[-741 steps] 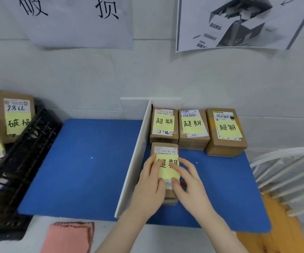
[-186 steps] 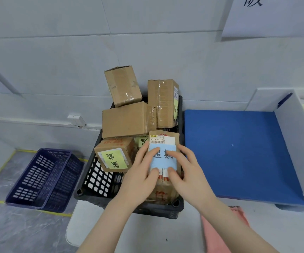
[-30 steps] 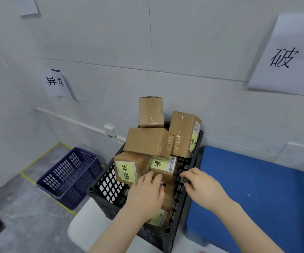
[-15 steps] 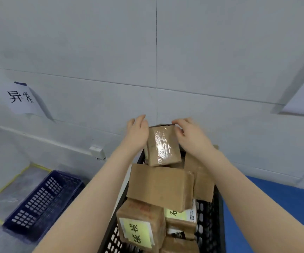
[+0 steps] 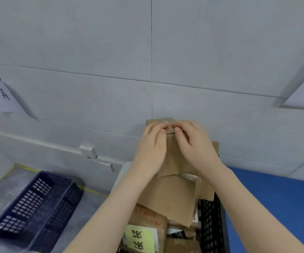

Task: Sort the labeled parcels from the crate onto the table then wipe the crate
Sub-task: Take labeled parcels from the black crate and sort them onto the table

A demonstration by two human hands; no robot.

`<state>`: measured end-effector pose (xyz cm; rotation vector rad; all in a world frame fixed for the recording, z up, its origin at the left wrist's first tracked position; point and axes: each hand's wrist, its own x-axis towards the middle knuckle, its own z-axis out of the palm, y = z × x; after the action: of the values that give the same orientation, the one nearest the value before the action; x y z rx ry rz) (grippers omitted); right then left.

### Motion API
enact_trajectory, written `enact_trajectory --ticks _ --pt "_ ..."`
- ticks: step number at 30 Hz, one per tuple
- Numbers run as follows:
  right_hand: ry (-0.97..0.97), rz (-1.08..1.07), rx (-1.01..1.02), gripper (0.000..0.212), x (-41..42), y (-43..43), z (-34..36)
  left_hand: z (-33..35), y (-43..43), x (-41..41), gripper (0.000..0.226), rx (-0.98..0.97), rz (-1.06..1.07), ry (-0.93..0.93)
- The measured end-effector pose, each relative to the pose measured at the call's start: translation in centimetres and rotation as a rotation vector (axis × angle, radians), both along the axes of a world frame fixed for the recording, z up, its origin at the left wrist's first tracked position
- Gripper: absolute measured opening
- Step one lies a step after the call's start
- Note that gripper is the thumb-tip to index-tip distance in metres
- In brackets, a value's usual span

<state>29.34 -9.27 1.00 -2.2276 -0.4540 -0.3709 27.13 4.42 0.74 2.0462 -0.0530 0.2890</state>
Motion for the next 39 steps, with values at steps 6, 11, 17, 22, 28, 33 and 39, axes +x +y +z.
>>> enact_trajectory --ticks 6,11,17,22,28,33,39 --pt "-0.101 -0.105 0.162 0.03 -6.9 -2.3 0.2 1.3 -3.3 -5.8 0.051 0.224 -0.043 -0.152" --pt "-0.11 -0.152 0.334 0.031 -11.7 -5.1 -1.5 1.4 -6.3 -10.3 0.044 0.513 -0.001 -0.333" --pt "0.152 -0.203 0.513 0.03 -13.1 -10.2 -3.9 -1.0 -9.7 -12.1 0.05 0.558 -0.16 -0.364" --pt "0.311 -0.209 0.448 0.038 -12.1 -12.8 -3.8 -3.4 -10.5 -11.8 0.047 0.458 -0.075 -0.24" --pt "0.321 -0.036 0.229 0.023 -10.5 -13.9 -1.5 -6.2 -9.6 -11.3 0.05 0.424 0.053 -0.035" --pt "0.131 0.068 -0.322 0.048 -9.1 -13.0 -1.8 -7.3 -9.7 -11.5 0.053 0.425 0.101 0.0" --pt "0.071 0.128 -0.249 0.051 -8.0 -15.3 -3.4 -9.0 -10.8 -13.8 0.048 0.415 0.079 -0.133"
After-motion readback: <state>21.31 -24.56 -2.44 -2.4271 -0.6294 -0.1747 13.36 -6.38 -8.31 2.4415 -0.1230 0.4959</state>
